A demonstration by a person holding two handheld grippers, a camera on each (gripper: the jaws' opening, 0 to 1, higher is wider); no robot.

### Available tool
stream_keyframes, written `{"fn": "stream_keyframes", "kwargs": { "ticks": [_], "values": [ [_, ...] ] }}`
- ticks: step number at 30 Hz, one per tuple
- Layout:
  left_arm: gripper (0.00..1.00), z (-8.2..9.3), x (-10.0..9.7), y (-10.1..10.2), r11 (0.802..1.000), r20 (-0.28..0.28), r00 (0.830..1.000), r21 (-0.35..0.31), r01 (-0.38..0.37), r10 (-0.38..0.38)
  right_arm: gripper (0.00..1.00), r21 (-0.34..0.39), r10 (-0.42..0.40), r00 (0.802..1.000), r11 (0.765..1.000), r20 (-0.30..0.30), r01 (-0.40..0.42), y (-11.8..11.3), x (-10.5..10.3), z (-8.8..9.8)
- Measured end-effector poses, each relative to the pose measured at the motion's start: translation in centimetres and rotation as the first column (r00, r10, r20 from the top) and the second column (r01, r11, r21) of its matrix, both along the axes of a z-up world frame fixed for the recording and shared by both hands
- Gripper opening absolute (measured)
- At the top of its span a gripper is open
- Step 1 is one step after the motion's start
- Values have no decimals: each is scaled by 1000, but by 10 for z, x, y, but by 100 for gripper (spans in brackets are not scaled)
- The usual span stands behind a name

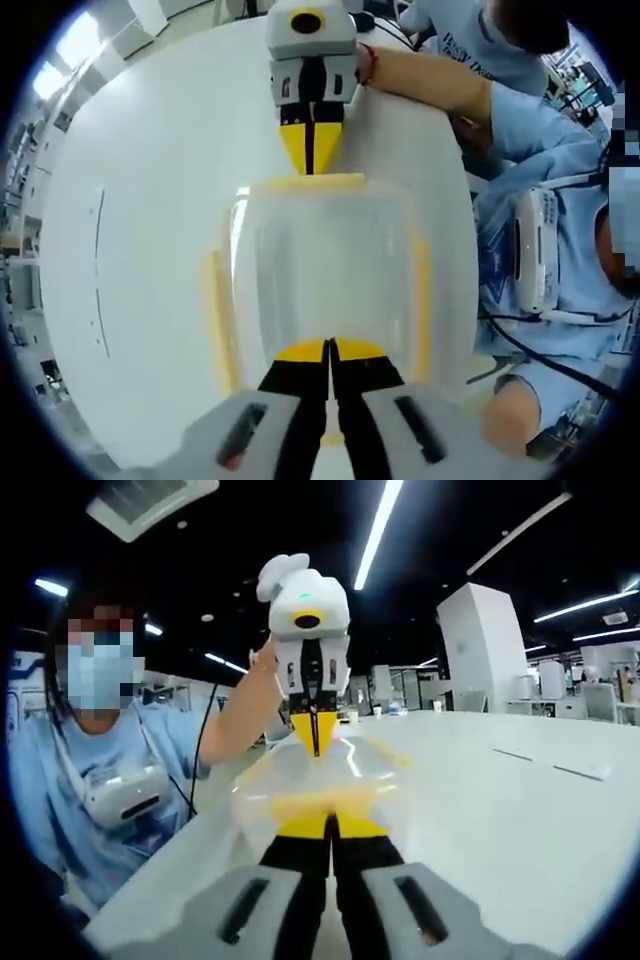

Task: Snap each plastic latch of the storage box into its locked position after aligning the lid with the box until every specified latch is closed and the lid sits flush.

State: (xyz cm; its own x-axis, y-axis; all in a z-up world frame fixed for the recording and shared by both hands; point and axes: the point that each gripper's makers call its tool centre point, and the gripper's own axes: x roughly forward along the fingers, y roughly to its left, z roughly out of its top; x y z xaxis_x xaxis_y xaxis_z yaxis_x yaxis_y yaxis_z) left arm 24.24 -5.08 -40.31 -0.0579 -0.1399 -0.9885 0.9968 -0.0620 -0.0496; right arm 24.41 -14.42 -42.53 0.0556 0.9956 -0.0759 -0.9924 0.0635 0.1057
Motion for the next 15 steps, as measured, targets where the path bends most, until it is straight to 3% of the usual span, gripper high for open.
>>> {"fn": "stream_keyframes", "kwargs": {
  "ticks": [15],
  "values": [
    [0,-2,2,-2,999,-8,1000,-30,-24,24,0,-18,-9,1000,1000,-9,9,8,3,5]
  ]
}}
